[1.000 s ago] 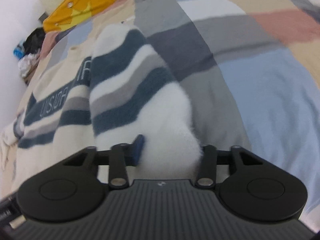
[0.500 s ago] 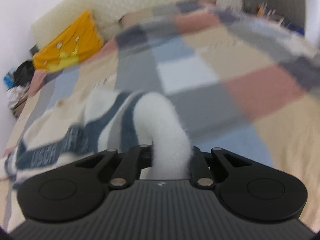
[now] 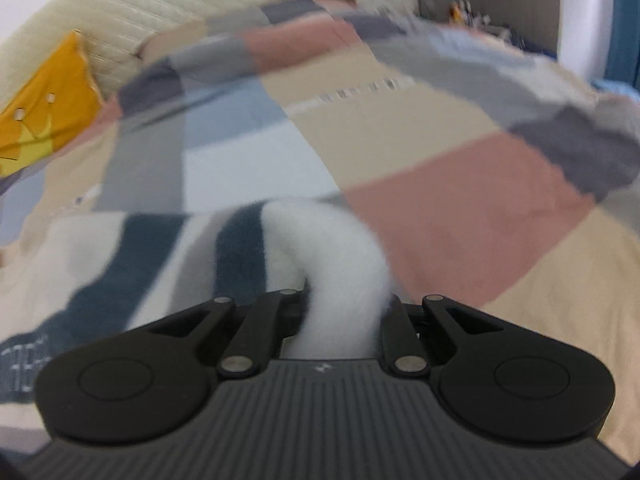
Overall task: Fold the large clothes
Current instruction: 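Pull the sleeve outward with the right tool and lay it flat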
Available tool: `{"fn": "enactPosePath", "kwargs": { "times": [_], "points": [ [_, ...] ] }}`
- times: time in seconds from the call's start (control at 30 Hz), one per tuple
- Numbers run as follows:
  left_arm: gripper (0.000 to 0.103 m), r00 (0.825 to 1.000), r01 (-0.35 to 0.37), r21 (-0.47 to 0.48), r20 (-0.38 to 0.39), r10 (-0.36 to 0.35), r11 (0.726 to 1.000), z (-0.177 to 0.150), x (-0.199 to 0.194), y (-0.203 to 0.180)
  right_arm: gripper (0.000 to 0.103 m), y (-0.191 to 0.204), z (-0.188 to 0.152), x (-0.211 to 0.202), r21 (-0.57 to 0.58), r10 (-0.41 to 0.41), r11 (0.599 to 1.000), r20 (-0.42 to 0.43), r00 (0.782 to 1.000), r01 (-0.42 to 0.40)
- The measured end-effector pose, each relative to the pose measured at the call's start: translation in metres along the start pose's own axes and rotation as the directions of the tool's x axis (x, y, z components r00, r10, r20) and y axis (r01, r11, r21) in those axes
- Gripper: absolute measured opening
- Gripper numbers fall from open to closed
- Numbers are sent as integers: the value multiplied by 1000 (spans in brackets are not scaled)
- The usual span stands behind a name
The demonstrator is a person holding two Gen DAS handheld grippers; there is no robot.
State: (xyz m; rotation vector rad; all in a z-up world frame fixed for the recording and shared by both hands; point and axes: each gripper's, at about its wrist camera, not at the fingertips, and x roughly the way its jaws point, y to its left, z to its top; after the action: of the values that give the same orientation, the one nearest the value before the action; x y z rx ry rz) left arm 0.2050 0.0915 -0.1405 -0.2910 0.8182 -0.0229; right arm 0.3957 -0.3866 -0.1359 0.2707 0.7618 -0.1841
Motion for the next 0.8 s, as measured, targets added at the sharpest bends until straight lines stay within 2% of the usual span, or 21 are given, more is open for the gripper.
{"fn": "enactPosePath", "kwargs": {
  "times": [0.17,0.33,0.4,0.57,0.67,0.8],
  "points": [
    [46,1000,23,-36,-21,-24,999,3,7,8,15,-3,-5,24,-18,-16,1000,-38,999,15],
    [46,998,57,-72,-33,-60,996,3,4,15,18,-2,-8,15,0,2,1000,-41,999,-2],
    [46,997,73,-81,-33,-76,994,2,0,16,24,-4,-11,7,5,5,1000,-47,999,-5],
    [46,995,87,-84,-40,-91,993,2,-5,14,63,-24,-14,-17,40,42,998,-29,999,-41],
    [48,994,95,-83,-50,-100,992,0,-8,13,74,-48,-17,-35,150,85,985,-19,996,-81],
    [49,993,107,-89,-46,-112,990,-1,-14,12,74,-69,-21,-64,281,122,952,8,993,-119]
  ]
}}
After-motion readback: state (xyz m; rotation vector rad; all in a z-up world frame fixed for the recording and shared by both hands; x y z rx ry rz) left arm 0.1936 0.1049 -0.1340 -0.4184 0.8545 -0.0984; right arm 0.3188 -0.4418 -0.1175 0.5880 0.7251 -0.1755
